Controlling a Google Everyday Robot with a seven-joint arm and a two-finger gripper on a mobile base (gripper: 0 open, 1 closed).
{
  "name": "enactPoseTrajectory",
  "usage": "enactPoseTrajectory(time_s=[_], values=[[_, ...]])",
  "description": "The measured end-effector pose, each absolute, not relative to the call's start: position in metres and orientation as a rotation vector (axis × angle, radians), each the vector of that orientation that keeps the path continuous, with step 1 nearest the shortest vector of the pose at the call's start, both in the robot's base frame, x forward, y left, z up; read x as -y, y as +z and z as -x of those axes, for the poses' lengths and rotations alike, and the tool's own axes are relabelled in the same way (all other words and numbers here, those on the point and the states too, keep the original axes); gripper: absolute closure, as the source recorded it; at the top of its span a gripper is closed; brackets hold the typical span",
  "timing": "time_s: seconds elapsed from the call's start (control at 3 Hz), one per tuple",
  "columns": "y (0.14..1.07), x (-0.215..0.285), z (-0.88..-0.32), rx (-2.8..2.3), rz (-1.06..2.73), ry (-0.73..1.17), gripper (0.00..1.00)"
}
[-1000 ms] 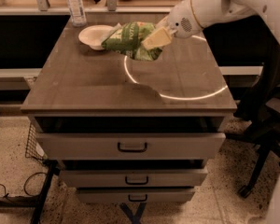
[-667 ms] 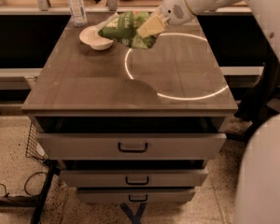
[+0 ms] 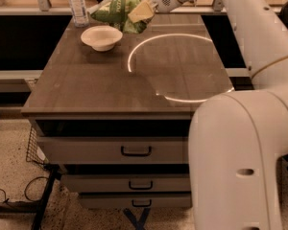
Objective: Place green jalapeno chip bag into paper bowl
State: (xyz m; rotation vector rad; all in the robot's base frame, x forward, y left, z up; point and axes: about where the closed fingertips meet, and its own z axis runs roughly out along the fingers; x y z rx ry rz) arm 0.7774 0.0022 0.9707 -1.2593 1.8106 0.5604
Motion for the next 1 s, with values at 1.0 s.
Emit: enactPoseTrajectory(time_s=[1.0], values=[[0.964, -0.038, -0.819, -1.736, 1.201, 0.592, 1.00]])
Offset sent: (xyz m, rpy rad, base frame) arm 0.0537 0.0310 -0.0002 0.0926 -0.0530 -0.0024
